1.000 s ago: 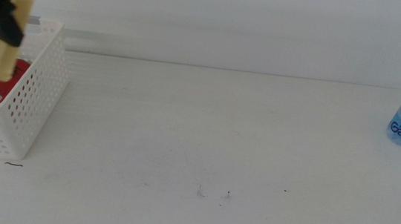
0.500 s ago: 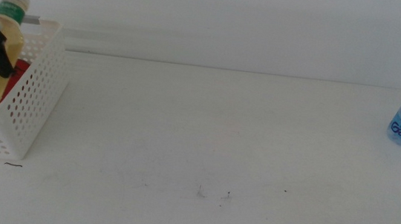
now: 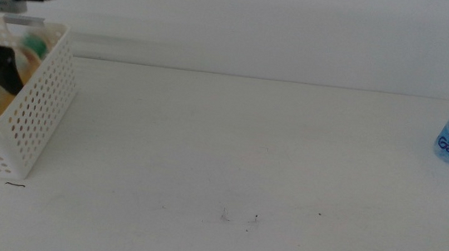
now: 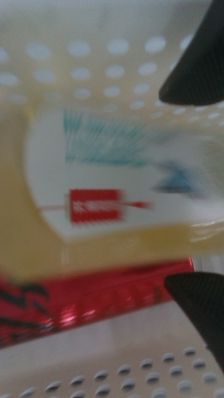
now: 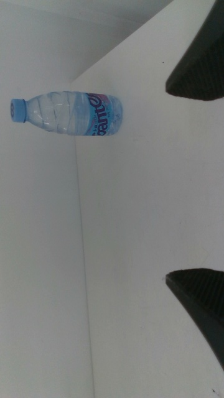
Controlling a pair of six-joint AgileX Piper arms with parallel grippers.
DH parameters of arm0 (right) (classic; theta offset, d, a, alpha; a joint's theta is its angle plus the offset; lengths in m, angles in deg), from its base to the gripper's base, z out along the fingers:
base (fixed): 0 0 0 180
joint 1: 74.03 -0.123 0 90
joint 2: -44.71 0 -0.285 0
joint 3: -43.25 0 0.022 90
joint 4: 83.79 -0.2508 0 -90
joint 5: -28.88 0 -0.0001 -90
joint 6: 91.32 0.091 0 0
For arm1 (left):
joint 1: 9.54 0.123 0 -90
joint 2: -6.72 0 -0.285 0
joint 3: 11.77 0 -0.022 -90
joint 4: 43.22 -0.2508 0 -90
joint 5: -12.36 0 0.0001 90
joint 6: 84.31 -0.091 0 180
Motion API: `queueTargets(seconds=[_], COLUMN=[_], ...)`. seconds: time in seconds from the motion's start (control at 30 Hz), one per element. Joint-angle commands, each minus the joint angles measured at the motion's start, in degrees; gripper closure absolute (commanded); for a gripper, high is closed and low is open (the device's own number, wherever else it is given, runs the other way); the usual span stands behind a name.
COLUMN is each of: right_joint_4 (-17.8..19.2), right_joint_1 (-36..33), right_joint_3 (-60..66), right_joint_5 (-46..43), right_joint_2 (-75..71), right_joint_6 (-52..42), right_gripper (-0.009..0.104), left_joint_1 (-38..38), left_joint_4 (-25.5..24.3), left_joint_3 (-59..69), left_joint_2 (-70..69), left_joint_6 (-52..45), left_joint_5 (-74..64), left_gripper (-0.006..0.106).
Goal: Use arms to grab the bottles and put them into the dustbin to the left of the table.
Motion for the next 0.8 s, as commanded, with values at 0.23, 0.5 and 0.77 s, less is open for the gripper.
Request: queueTargets(seconds=[0.23, 0.5, 0.77], right_joint_4=[0.6, 0.6, 0.6], right_joint_1=[0.4, 0.4, 0.4], right_joint_3=[0.2, 0.2, 0.2], right_joint_5=[-0.5, -0.5, -0.5], right_joint_2=[-0.3, -0.3, -0.3], right_joint_6=[-0.3, -0.3, -0.3], right_gripper=[0.014, 0.014, 0.014], left_joint_1=[-1.7, -9.6, -16.0], left_joint_4=[4.6, 20.8, 21.3], left_joint_3=[0.0, 7.3, 7.6], left_joint_2=[-13.5, -30.5, -42.2], left_joint_6=[2.7, -5.5, -4.2], left_joint_5=[-1.0, 3.0, -2.0], left_gripper=[0.007, 0.007, 0.007])
